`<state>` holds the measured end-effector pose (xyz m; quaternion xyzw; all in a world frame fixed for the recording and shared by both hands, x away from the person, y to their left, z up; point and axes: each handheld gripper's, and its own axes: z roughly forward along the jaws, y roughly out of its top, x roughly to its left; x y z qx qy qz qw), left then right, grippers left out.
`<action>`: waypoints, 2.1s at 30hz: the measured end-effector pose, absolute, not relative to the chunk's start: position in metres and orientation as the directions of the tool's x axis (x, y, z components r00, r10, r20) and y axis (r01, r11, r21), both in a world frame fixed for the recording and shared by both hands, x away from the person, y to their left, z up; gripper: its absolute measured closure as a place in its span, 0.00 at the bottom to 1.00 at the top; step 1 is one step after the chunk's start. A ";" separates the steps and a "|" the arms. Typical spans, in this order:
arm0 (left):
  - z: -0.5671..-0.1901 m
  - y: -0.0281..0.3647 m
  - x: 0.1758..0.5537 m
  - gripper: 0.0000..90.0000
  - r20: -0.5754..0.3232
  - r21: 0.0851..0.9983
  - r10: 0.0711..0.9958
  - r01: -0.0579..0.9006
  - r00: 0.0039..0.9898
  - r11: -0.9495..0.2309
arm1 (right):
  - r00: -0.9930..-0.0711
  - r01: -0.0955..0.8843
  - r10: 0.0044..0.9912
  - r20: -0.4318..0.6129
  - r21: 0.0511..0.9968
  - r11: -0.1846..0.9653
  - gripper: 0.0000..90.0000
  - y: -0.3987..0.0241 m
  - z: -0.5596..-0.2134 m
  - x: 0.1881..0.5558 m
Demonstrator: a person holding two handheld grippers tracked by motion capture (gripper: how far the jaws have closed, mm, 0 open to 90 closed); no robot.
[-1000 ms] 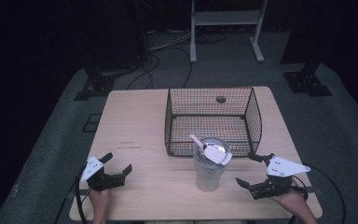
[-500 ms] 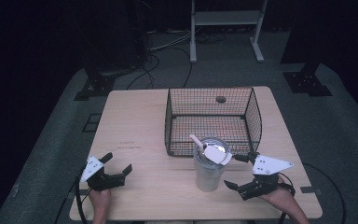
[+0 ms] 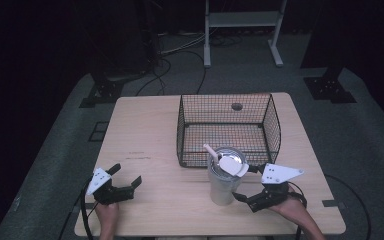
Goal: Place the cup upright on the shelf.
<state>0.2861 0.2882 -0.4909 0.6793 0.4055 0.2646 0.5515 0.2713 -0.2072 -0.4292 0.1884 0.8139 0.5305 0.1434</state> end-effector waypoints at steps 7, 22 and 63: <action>-0.491 0.288 0.286 0.00 -0.087 0.964 0.843 0.259 0.531 -0.063 | -0.890 0.164 0.455 -0.018 0.919 0.359 0.09 -0.201 -0.434 0.275; -0.491 0.288 0.286 0.00 -0.087 0.964 0.843 0.258 0.532 -0.062 | -0.882 0.160 0.472 0.014 0.949 0.272 0.08 -0.175 -0.448 0.281; -0.491 0.289 0.286 0.00 -0.089 0.965 0.842 0.256 0.532 -0.060 | -0.858 0.132 0.513 -0.017 0.958 0.254 0.09 -0.164 -0.450 0.276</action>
